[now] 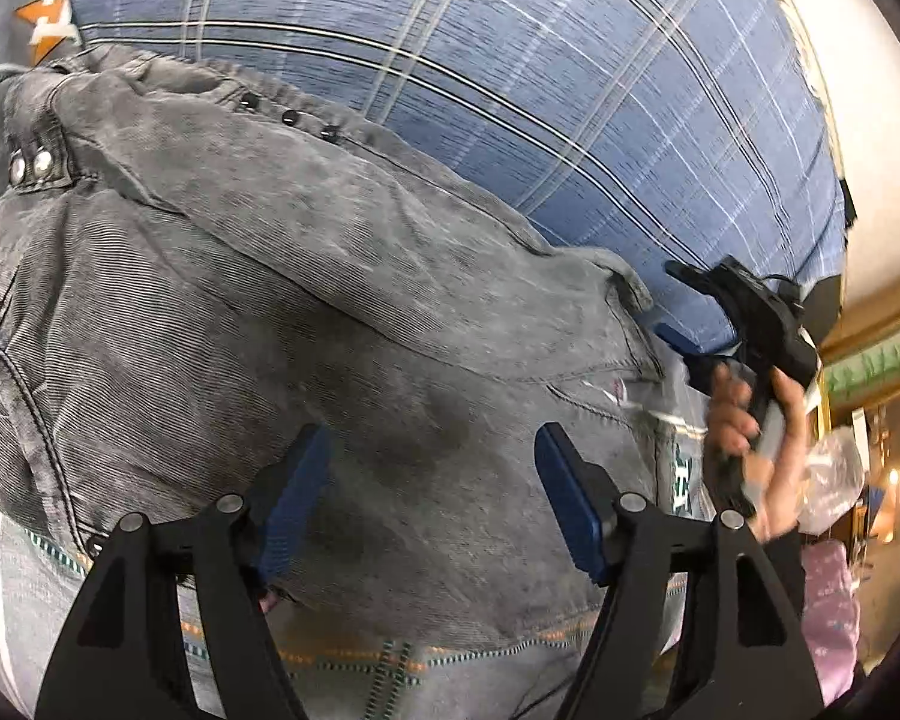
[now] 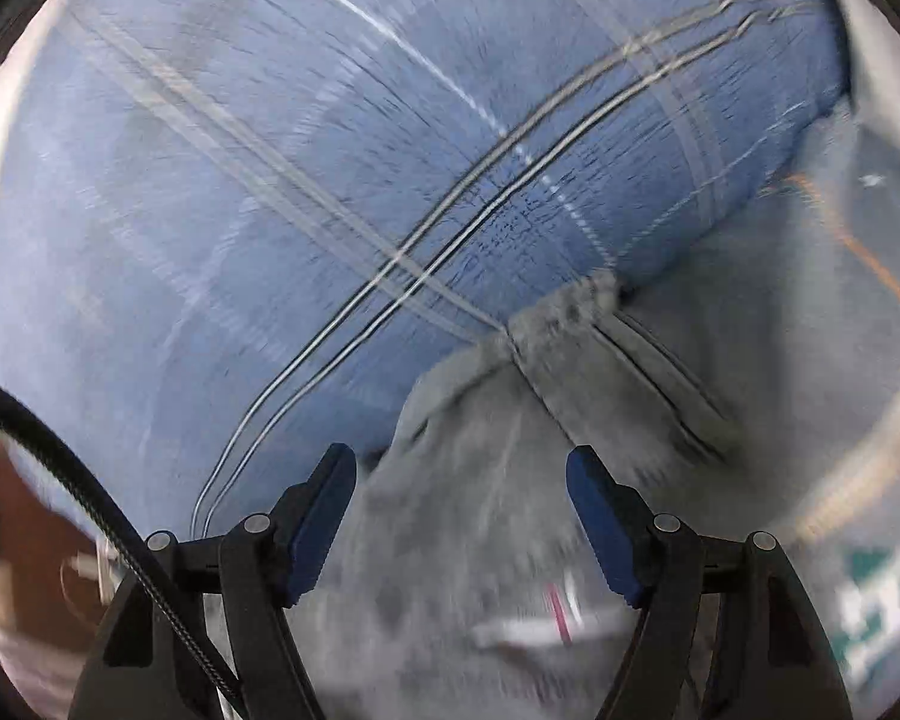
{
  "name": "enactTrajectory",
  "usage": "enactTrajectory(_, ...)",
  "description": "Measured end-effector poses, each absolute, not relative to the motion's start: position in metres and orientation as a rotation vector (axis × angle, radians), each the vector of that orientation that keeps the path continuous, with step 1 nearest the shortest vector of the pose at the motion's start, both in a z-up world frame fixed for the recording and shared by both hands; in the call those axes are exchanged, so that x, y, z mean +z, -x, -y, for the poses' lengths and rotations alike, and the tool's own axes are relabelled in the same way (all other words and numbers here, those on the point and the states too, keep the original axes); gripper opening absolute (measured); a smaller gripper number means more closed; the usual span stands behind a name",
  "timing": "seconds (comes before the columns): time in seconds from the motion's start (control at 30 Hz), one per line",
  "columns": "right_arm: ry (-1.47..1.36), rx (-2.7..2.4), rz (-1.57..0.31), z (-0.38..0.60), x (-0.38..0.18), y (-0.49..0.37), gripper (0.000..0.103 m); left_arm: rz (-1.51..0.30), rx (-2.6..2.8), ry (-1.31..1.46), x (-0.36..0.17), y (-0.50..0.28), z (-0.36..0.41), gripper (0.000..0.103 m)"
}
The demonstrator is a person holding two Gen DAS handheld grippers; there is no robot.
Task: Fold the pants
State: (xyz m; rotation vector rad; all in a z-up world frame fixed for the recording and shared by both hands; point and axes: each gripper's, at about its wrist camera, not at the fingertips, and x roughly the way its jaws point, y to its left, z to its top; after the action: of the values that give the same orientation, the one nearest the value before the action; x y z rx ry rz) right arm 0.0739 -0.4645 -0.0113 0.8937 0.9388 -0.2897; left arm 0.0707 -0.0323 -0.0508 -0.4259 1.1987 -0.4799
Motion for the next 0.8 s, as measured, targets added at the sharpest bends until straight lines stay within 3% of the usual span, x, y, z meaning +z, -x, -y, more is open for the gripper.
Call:
enactTrajectory(0.1,-0.955,-0.31,-0.925,0.474,-0.032,-0.098,0.074,-1.205,-0.472,0.441,-0.052,-0.071,0.03,0.071)
enactTrajectory(0.2,-0.983,-0.341,-0.953,0.48,-0.051,-0.114,0.065,-1.214,-0.473,0.429,-0.055,-0.07,0.032,0.071)
enactTrajectory(0.27,-1.028,-0.332,-0.924,0.481,-0.057,-0.112,0.064,-1.222,-0.476,0.43,-0.056,-0.068,0.034,0.071)
enactTrajectory(0.33,-1.011,-0.272,-0.894,0.475,-0.054,-0.111,0.032,-1.227,-0.481,0.426,-0.058,-0.067,0.038,0.071)
enactTrajectory(0.37,-0.977,-0.28,-0.924,0.472,-0.052,-0.113,0.005,-1.226,-0.484,0.42,-0.059,-0.065,0.039,0.071)
enactTrajectory(0.57,-0.884,-0.248,-0.905,0.452,-0.002,-0.087,0.004,-1.209,-0.496,0.43,-0.053,-0.06,0.037,0.071)
enactTrajectory(0.8,-0.754,-0.131,-0.819,0.383,0.065,0.03,0.004,-1.185,-0.571,0.513,-0.035,-0.051,0.025,0.071)
